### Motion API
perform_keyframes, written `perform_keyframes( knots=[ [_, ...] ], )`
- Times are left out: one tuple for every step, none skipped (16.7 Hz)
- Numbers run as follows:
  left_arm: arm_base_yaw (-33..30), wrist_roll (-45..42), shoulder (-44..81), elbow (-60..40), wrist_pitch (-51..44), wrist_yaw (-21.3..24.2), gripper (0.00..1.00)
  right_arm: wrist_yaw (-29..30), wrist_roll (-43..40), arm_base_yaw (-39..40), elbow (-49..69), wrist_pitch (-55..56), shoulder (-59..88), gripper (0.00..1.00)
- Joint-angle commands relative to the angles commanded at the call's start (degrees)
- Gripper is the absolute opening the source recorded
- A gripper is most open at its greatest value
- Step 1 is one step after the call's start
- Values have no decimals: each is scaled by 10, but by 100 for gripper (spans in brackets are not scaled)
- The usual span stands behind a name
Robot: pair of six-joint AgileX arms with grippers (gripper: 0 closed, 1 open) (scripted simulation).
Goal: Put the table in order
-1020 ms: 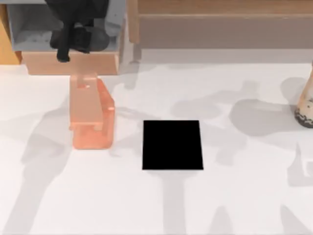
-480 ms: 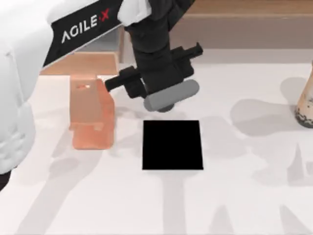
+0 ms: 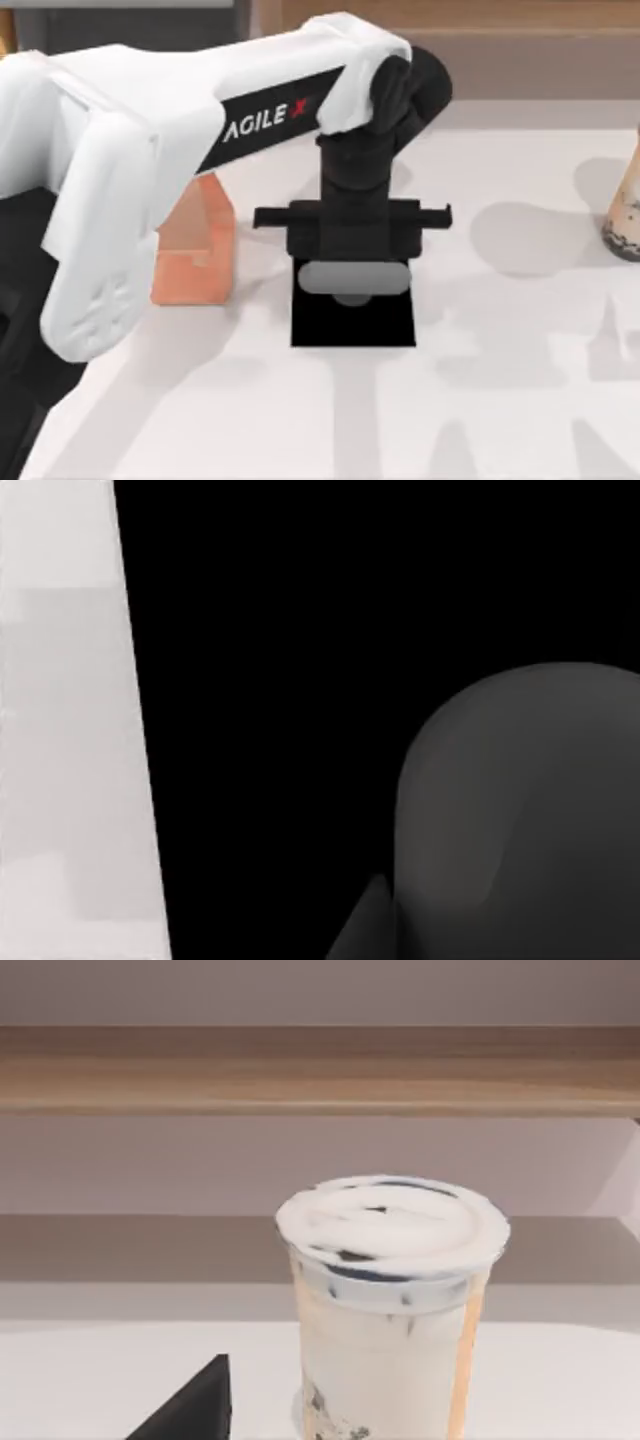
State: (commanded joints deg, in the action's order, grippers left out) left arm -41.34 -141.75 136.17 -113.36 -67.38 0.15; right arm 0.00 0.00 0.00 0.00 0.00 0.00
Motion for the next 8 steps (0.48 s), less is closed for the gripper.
perform_keyframes(
  knots=[
    [0, 0, 0, 0, 0, 0, 0, 0, 0, 0, 0, 0, 0, 100],
    [0, 0, 0, 0, 0, 0, 0, 0, 0, 0, 0, 0, 0, 100],
    [0, 0, 0, 0, 0, 0, 0, 0, 0, 0, 0, 0, 0, 100],
    [3, 0, -1, -1, 0, 1, 0, 0, 0, 0, 0, 0, 0, 100],
    [3, 0, -1, 0, 1, 1, 0, 0, 0, 0, 0, 0, 0, 100],
    [2, 0, 0, 4, 5, 1, 0, 0, 0, 0, 0, 0, 0, 100],
    [1, 0, 2, 8, 11, 0, 0, 0, 0, 0, 0, 0, 0, 100],
    [0, 0, 4, 12, 16, 0, 0, 0, 0, 0, 0, 0, 0, 100]
  ],
)
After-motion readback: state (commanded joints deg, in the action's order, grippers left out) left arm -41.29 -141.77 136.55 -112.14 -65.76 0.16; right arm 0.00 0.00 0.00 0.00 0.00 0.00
